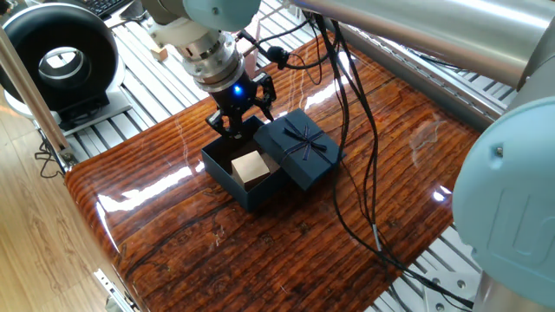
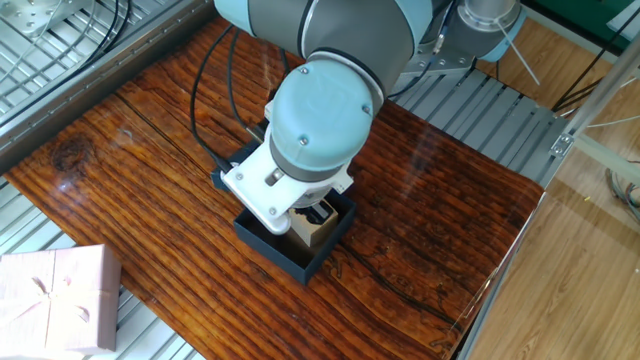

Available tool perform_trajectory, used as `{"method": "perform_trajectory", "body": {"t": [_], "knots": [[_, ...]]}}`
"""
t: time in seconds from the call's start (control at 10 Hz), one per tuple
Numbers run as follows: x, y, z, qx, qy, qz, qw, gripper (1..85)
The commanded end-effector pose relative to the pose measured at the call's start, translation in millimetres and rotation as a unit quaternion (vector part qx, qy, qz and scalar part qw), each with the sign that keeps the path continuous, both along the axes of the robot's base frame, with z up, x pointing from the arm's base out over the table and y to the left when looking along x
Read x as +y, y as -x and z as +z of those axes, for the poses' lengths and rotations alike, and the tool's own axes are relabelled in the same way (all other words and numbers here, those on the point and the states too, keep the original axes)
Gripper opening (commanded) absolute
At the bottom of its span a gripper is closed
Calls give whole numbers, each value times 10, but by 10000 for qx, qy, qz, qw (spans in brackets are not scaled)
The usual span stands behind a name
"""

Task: Cover the box

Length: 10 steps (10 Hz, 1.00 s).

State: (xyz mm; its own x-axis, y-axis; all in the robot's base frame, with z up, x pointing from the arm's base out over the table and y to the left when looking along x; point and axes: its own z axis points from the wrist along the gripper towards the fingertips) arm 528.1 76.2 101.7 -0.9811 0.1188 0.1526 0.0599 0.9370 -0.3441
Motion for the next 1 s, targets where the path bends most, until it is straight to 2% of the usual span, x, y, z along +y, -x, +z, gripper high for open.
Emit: {"method": "perform_trajectory", "body": {"t": [0.0, 0.2, 0.3, 0.4, 0.7, 0.9], "knots": [[-133, 79, 8, 129, 220, 8, 9997, 537], [-227, 90, -2, 158, 358, 35, 9992, 540], [-209, 71, -37, 105, 291, 8, 9995, 540], [-90, 66, -99, 41, 55, -142, 9999, 540], [-97, -72, -190, -178, 50, -182, 9997, 540], [-86, -72, -247, -194, 58, -225, 9995, 540]]}}
